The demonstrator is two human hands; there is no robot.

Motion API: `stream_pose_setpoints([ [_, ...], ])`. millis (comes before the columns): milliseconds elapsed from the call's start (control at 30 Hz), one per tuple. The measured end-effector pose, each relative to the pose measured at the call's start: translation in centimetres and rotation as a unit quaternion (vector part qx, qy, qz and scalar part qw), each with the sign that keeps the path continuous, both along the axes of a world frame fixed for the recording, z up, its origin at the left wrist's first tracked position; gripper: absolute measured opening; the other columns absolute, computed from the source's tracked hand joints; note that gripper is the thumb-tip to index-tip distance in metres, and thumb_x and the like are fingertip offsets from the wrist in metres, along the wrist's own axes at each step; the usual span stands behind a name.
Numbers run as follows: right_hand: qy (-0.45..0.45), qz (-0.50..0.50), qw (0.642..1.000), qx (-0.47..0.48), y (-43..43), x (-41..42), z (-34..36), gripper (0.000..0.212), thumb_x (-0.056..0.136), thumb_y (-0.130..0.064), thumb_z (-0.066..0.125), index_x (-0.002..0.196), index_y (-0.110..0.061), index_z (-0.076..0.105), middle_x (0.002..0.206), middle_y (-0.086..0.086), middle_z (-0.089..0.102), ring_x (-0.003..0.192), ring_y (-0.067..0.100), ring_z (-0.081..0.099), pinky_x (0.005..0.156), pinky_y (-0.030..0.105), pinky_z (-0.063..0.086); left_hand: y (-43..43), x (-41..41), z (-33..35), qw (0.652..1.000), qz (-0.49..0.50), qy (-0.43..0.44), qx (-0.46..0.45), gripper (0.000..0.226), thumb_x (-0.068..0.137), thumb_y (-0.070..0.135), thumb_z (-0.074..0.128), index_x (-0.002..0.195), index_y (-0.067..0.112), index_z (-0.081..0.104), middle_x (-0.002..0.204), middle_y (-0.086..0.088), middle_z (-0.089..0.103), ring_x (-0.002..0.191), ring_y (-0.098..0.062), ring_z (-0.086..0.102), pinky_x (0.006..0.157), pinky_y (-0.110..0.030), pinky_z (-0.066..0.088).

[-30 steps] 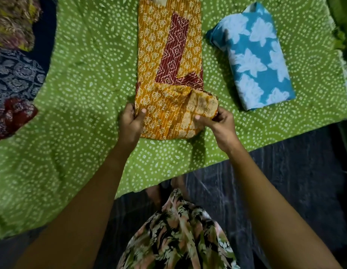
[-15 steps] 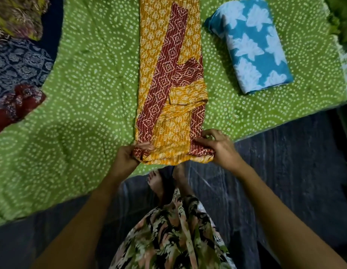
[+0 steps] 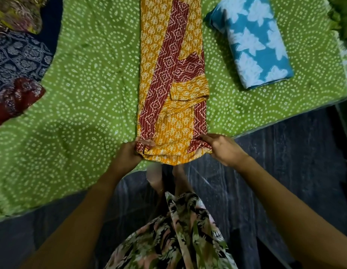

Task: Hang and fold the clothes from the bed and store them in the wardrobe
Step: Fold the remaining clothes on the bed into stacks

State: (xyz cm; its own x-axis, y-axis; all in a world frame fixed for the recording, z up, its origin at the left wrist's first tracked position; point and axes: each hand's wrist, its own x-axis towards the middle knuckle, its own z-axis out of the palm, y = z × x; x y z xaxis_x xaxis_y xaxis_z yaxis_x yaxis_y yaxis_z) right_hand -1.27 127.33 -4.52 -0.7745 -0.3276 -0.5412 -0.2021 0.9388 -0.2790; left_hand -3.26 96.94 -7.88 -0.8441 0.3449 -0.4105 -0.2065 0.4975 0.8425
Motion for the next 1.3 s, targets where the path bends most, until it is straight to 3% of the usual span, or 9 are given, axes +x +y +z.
stream_pose_setpoints([
  [133,0.089,0.043,0.995,-0.028,-0.2,-0.6,-1.6,0.068,0.076,0.006,0.067,0.136,-0.014,0.044,0.125,0.016,0.054,0.113,0.030,0.052,0.098,0.043,0.042,-0.4,-0.4,-0.7,1.000,-0.007,-0.013,-0.009,0.072,0.074,-0.017,0.061,0.087,0.053,0.066,0.104,0.027,0.063,0.105,0.005,0.058,0.089,-0.002,0.038],
  [333,0.069,0.139,0.987,0.029,0.0,-3.1,-3.7,0.089,0.080,-0.010,0.066,0.149,-0.023,0.013,0.156,0.000,-0.005,0.143,0.021,-0.013,0.113,0.044,-0.011,-0.6,-0.8,-0.5,0.999,-0.030,-0.017,-0.005,0.074,0.074,-0.016,0.062,0.094,0.055,0.065,0.095,0.037,0.062,0.100,0.016,0.056,0.088,-0.004,0.041],
  [600,0.061,-0.067,0.989,-0.119,-0.2,-3.0,-1.2,0.056,0.083,0.009,0.051,0.136,-0.010,0.047,0.148,0.015,0.033,0.138,0.016,0.009,0.116,0.033,0.003,-1.0,-1.0,0.0,0.996,-0.071,0.043,-0.026,0.050,0.087,0.031,0.039,0.126,0.005,0.056,0.138,-0.009,0.047,0.131,-0.020,0.041,0.108,-0.027,0.032],
  [700,0.052,-0.198,0.971,-0.126,-0.3,-4.6,-1.5,0.050,0.088,0.008,0.047,0.136,-0.003,0.044,0.115,0.025,0.060,0.096,0.024,0.060,0.088,0.037,0.051,0.3,-3.5,1.5,1.000,-0.012,0.026,-0.011,0.055,0.085,0.041,0.036,0.107,-0.001,0.064,0.108,-0.016,0.064,0.099,-0.023,0.057,0.082,-0.029,0.044],
  [867,0.108,-0.356,0.914,-0.161,-0.9,-8.2,-2.7,0.056,0.090,-0.040,0.037,0.100,0.008,0.064,0.083,0.026,0.067,0.070,0.032,0.062,0.057,0.027,0.032,3.0,-10.6,0.5,0.988,0.067,-0.136,0.015,0.047,0.083,0.069,0.043,0.077,0.026,0.060,0.071,-0.002,0.047,0.063,-0.009,0.040,0.060,-0.024,0.030],
  [933,0.083,-0.417,0.898,-0.111,-1.2,-9.1,-3.5,0.055,0.097,-0.044,0.038,0.099,0.006,0.064,0.093,0.029,0.065,0.083,0.038,0.062,0.059,0.029,0.027,4.0,-12.0,0.1,0.988,0.059,-0.141,-0.010,0.047,0.088,0.060,0.044,0.072,0.017,0.054,0.057,0.004,0.047,0.050,-0.010,0.041,0.057,-0.023,0.032],
  [1000,0.063,-0.456,0.886,-0.059,-1.5,-9.3,-4.4,0.055,0.100,-0.041,0.036,0.094,0.006,0.064,0.097,0.029,0.064,0.090,0.041,0.061,0.063,0.034,0.030,4.4,-12.3,-0.1,0.983,0.080,-0.165,0.013,0.052,0.083,0.054,0.058,0.113,0.012,0.056,0.105,-0.006,0.065,0.091,-0.012,0.061,0.083,-0.034,0.048],
  [1067,0.063,-0.472,0.879,-0.027,-1.6,-9.6,-5.1,0.055,0.100,-0.041,0.036,0.092,0.005,0.064,0.097,0.028,0.065,0.089,0.039,0.061,0.062,0.034,0.030,4.4,-12.4,0.2,0.974,0.127,-0.185,0.034,0.088,0.070,0.044,0.075,0.141,0.017,0.030,0.145,-0.011,0.037,0.127,-0.025,0.042,0.103,-0.043,0.040],
  [1300,0.210,-0.524,0.825,-0.015,-3.0,-10.1,-4.3,0.034,0.098,-0.034,0.045,0.110,-0.003,0.054,0.089,0.020,0.066,0.080,0.034,0.062,0.059,0.029,0.030,4.5,-13.5,-0.4,0.979,0.194,-0.033,0.058,0.047,0.087,0.002,0.059,0.131,0.000,0.040,0.110,-0.007,0.056,0.083,0.000,0.060,0.074,-0.019,0.052],
])
